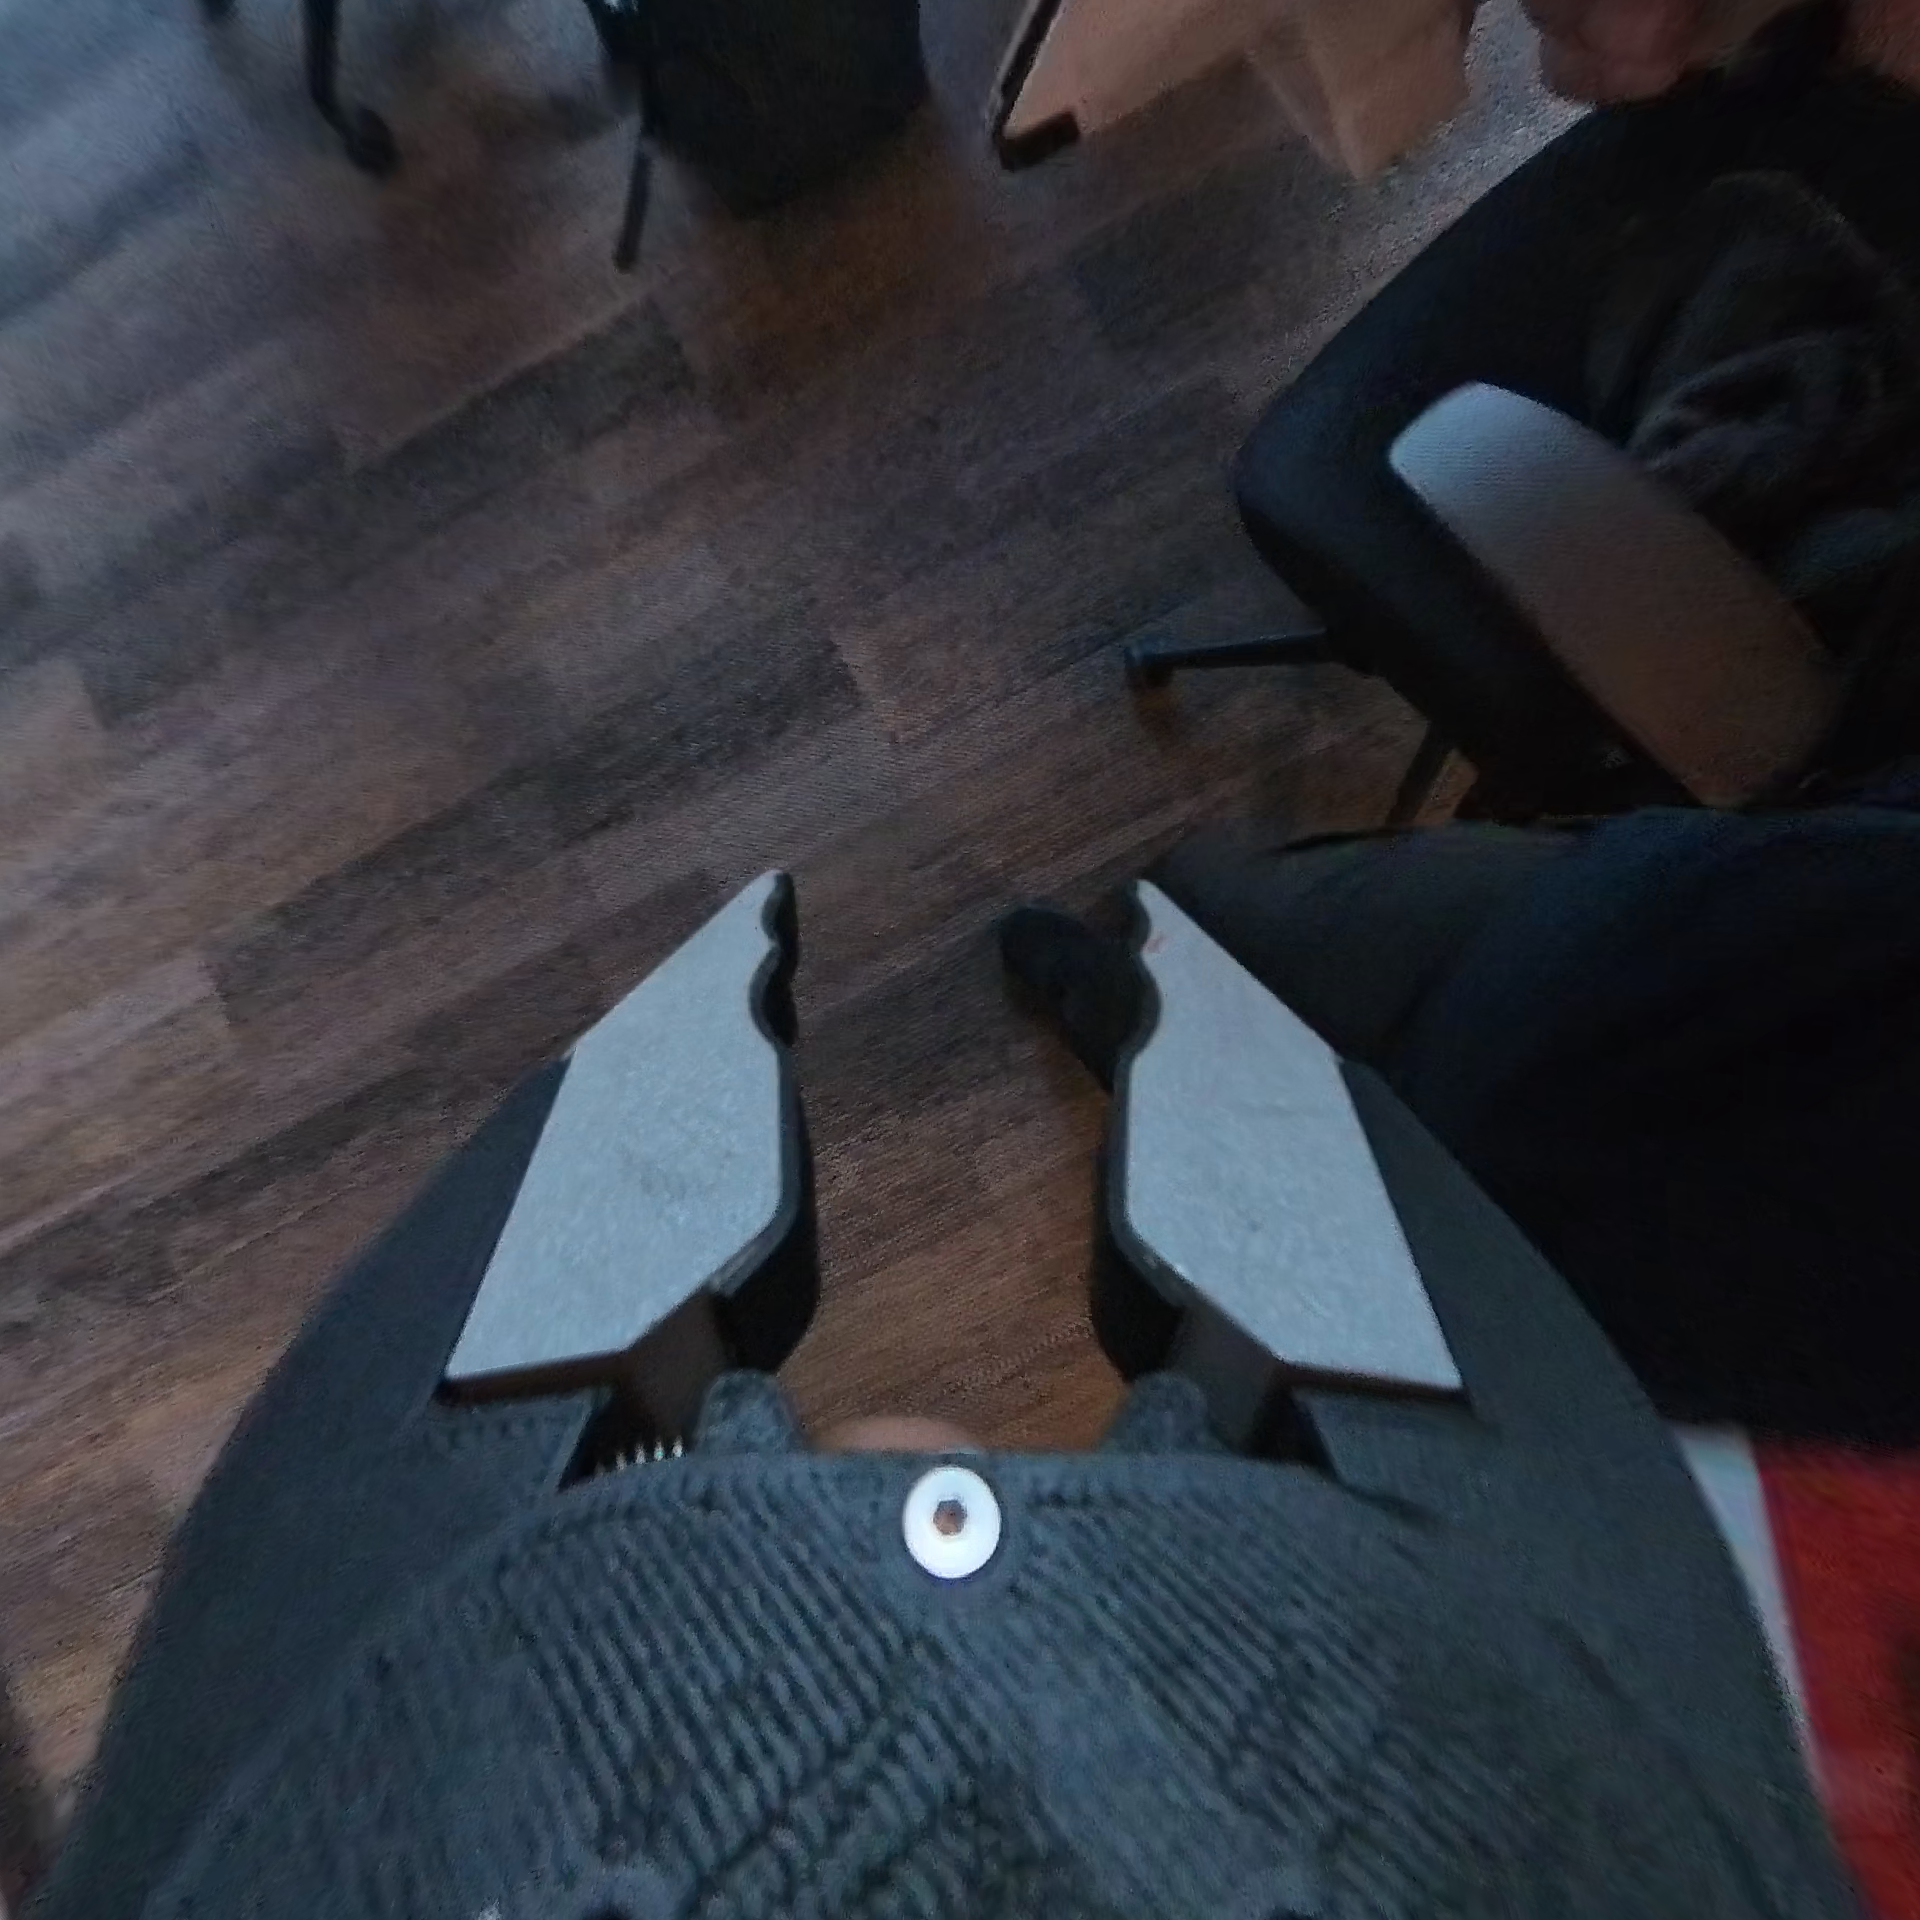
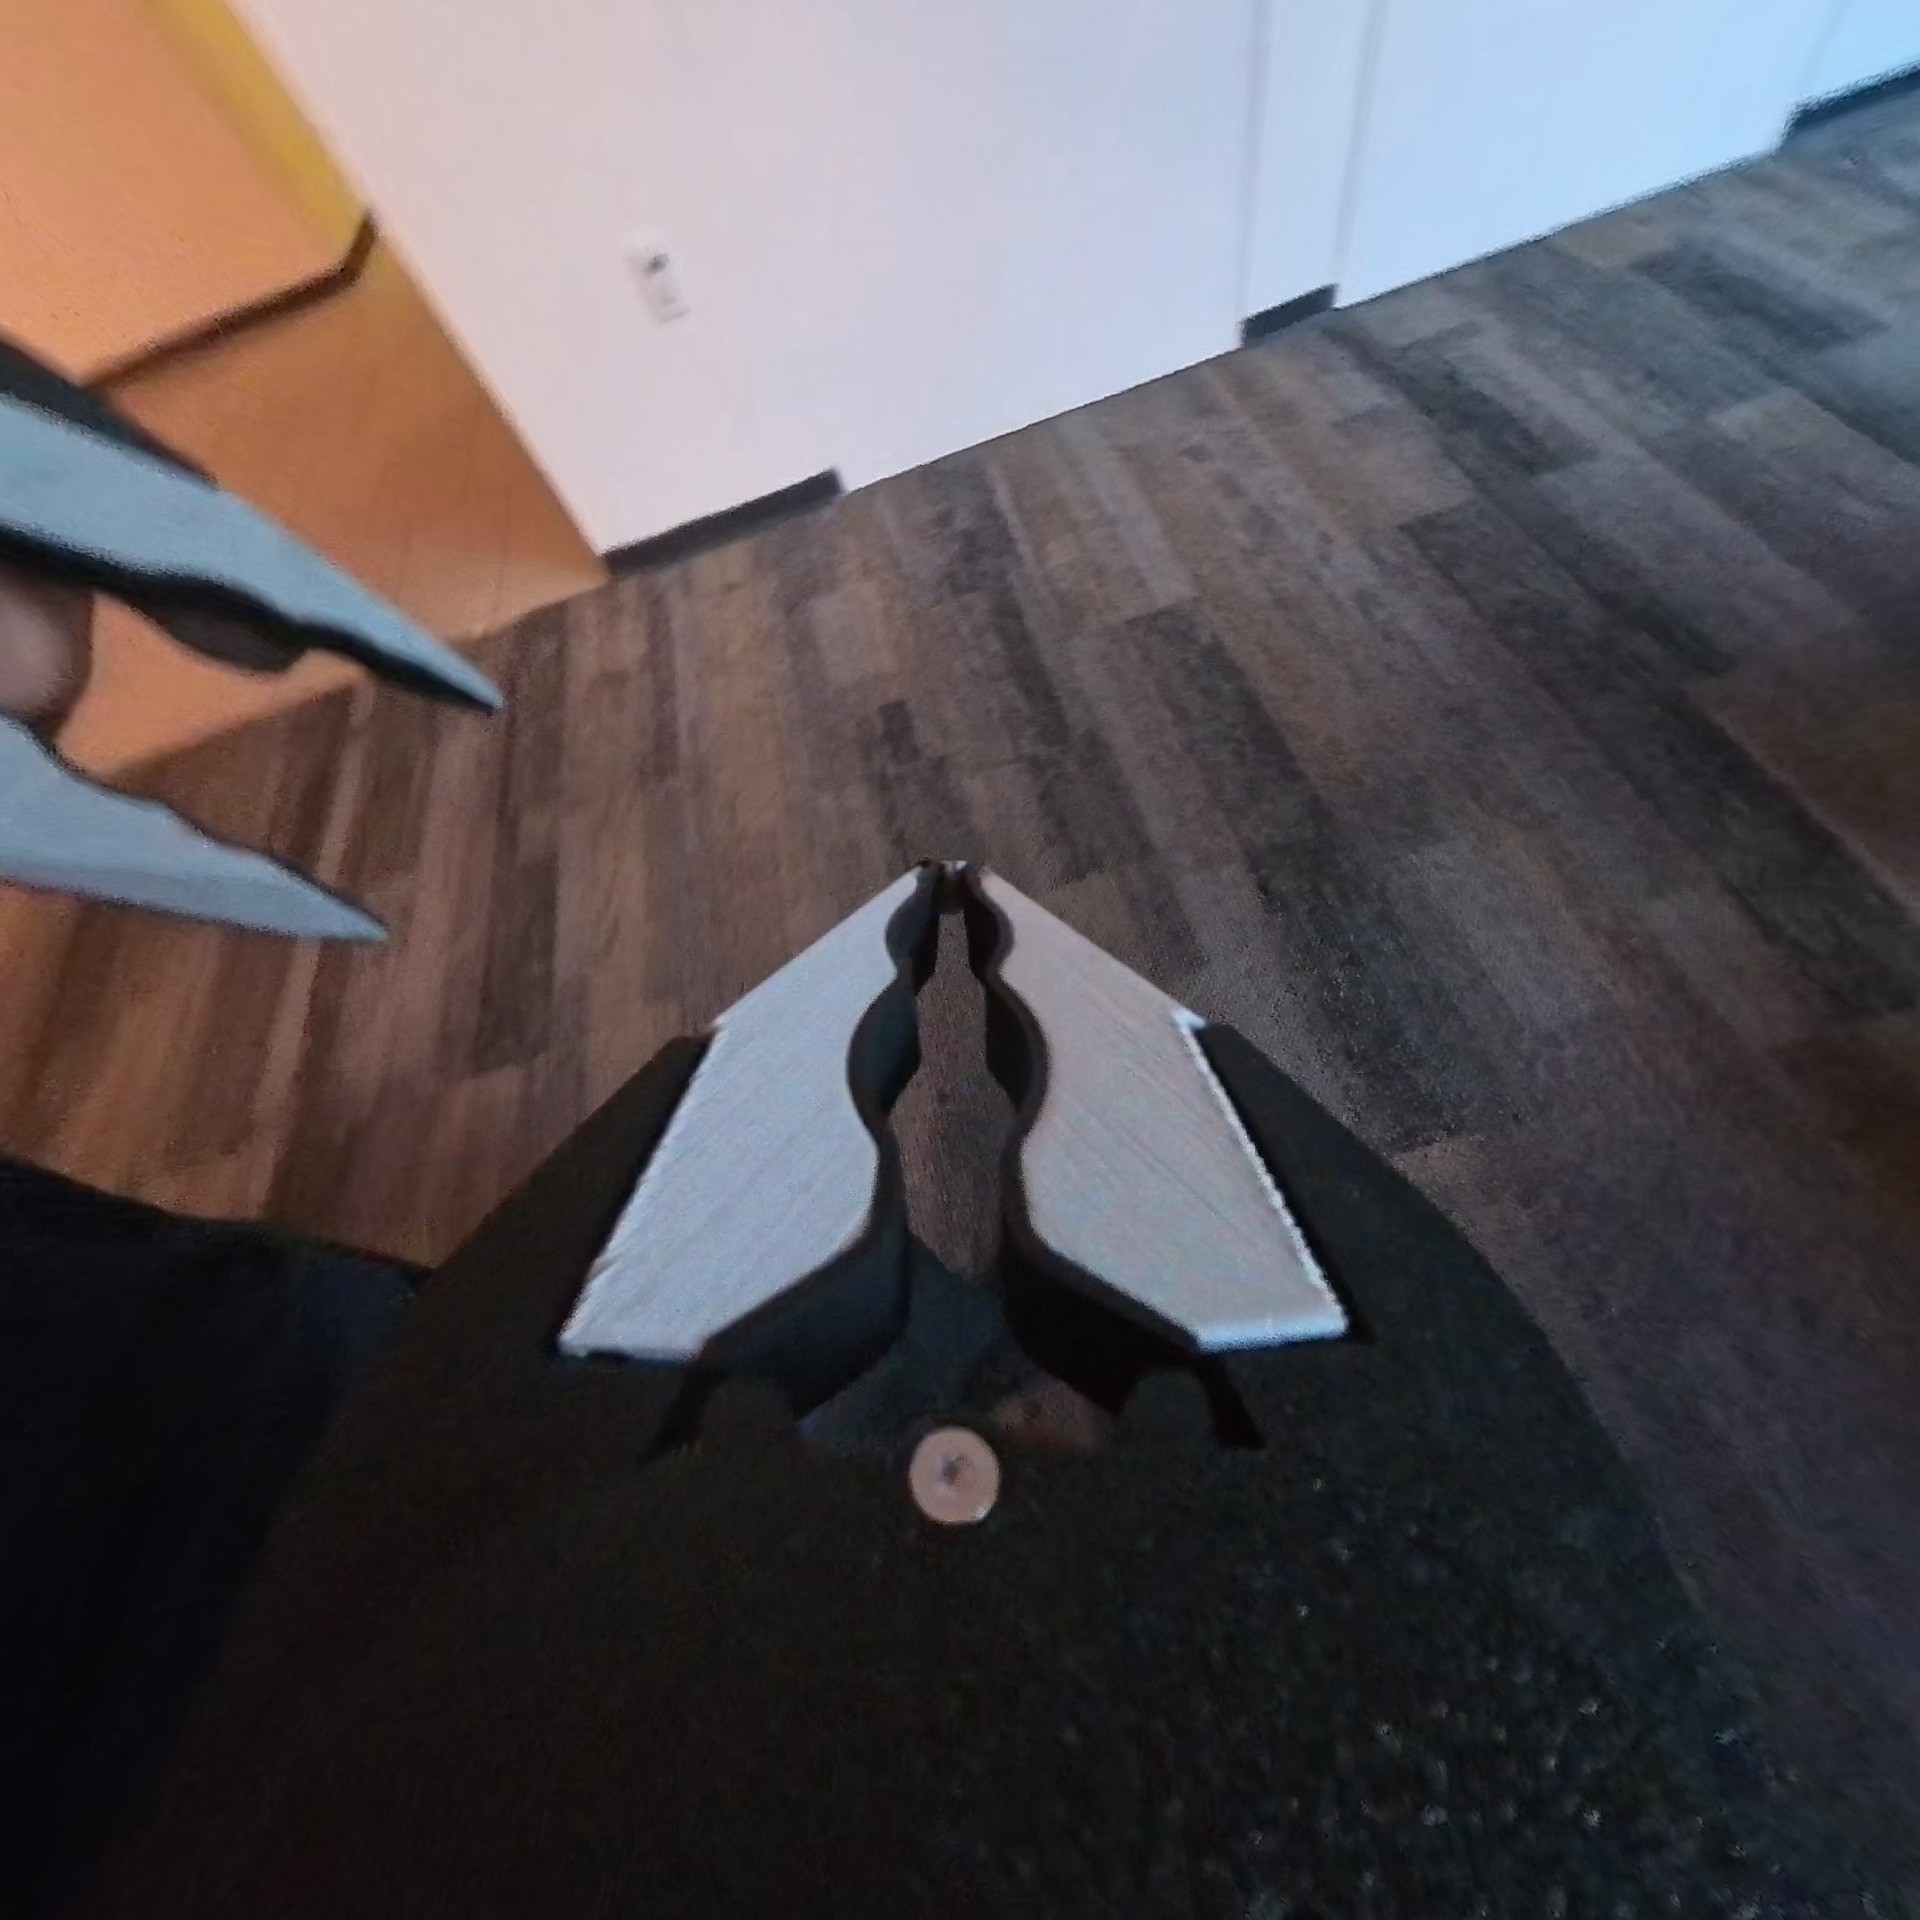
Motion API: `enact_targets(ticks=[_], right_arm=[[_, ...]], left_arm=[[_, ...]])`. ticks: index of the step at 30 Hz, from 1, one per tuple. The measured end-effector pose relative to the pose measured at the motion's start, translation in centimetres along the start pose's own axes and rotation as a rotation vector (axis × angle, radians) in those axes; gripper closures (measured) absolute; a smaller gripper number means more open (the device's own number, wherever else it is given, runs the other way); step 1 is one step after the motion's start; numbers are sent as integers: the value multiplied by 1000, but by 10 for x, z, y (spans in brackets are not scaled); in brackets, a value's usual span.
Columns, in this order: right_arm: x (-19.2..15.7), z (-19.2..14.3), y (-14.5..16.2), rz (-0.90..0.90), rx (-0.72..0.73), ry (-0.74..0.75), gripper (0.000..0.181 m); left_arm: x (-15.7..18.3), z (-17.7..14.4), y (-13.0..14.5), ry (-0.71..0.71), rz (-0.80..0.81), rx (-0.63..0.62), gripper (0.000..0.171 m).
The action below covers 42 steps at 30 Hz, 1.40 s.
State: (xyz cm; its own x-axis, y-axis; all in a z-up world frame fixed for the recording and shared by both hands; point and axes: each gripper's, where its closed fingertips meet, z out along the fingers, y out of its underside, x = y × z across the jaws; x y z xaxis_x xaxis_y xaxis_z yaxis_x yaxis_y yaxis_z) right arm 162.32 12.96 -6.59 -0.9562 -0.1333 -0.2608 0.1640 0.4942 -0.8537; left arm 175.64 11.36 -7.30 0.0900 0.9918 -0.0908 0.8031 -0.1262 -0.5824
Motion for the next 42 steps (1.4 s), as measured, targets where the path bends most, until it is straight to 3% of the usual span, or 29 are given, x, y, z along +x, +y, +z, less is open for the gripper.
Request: enact_targets(ticks=[3,6,9,13,15,19,21,25,28,30,32,35,39,42], right_arm=[[77,18,-32,192,12,51,181],[152,14,-66,215,-37,163,180],[239,4,-104,213,-13,286,181],[377,-7,-140,192,28,547,181],[441,-12,-148,269,41,670,181],[532,-13,-173,488,122,780,180],[567,-16,-188,545,132,825,180],[657,-24,-205,535,163,944,181],[750,-24,-207,521,277,1038,180],[813,-23,-203,539,331,1092,181],[862,-24,-198,624,363,1126,180],[906,-28,-204,743,337,1114,180],[934,-65,-228,805,273,1219,180],[953,-96,-241,843,241,1387,180]], left_arm=[[-58,46,-52,106,-34,-40,111],[-122,78,-122,191,-33,-36,112],[-198,126,-196,220,73,24,112],[-300,226,-292,267,176,91,110],[-344,276,-344,312,209,118,109],[-420,356,-460,375,351,176,112],[-451,387,-518,395,410,139,111],[-502,453,-645,410,519,227,100],[-544,536,-726,329,548,365,93],[-571,609,-763,266,515,404,89],[-594,687,-796,232,477,369,92],[-602,785,-841,272,496,255,97],[-581,850,-889,398,676,228,95],[-550,900,-886,548,876,235,97]])
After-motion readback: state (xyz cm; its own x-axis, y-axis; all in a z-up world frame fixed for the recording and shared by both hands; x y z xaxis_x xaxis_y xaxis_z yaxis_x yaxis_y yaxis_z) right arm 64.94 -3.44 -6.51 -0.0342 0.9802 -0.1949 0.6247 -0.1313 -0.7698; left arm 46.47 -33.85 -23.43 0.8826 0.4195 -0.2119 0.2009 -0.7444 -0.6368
